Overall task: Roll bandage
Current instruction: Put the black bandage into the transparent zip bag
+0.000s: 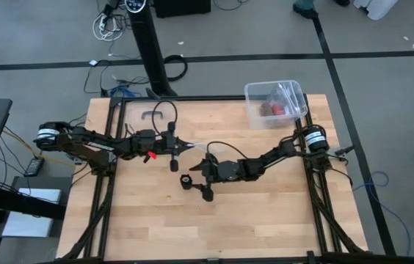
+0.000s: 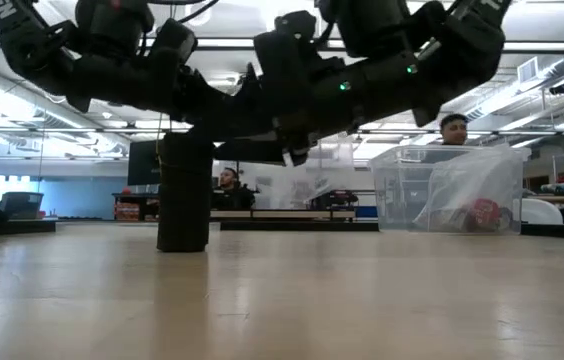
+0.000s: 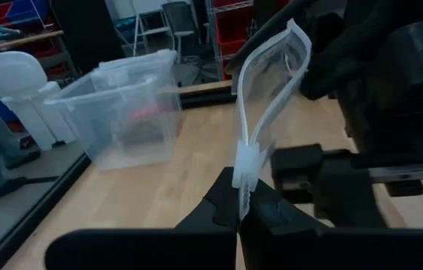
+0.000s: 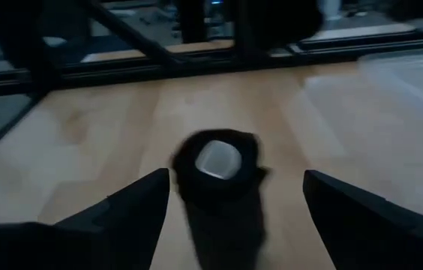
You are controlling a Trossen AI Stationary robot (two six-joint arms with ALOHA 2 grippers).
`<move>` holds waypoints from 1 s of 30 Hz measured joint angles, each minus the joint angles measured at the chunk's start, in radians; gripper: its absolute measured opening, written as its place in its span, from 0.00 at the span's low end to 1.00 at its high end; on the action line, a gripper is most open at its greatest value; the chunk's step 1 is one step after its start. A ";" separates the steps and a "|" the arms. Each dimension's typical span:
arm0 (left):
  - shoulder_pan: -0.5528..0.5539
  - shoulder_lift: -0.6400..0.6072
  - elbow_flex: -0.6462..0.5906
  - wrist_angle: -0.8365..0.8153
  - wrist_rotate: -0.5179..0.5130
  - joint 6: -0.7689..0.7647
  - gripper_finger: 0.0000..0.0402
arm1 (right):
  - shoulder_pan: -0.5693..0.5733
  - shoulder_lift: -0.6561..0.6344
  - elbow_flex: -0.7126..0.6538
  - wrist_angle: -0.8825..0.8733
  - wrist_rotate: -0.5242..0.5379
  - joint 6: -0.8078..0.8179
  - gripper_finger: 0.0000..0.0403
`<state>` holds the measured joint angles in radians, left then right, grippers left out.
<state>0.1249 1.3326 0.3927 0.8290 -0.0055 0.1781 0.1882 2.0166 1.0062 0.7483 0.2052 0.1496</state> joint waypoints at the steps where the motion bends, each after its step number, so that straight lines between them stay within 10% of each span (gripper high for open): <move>1: 0.000 0.000 -0.006 0.007 0.000 -0.001 0.01 | -0.005 0.011 0.013 0.000 -0.026 0.003 0.77; 14: 0.000 0.000 -0.037 0.065 0.004 -0.025 0.01 | -0.023 0.057 0.064 -0.020 -0.150 0.006 0.69; 24: 0.000 0.000 -0.037 0.066 -0.001 -0.030 0.01 | -0.023 0.054 0.093 -0.042 -0.182 -0.041 0.12; 30: 0.000 0.000 -0.037 0.054 -0.042 -0.034 0.01 | 0.011 -0.091 0.092 -0.175 -0.215 -0.069 0.10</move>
<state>0.1246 1.3331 0.3557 0.8832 -0.0474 0.1444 0.1988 1.9252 1.0977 0.5729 -0.0095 0.0809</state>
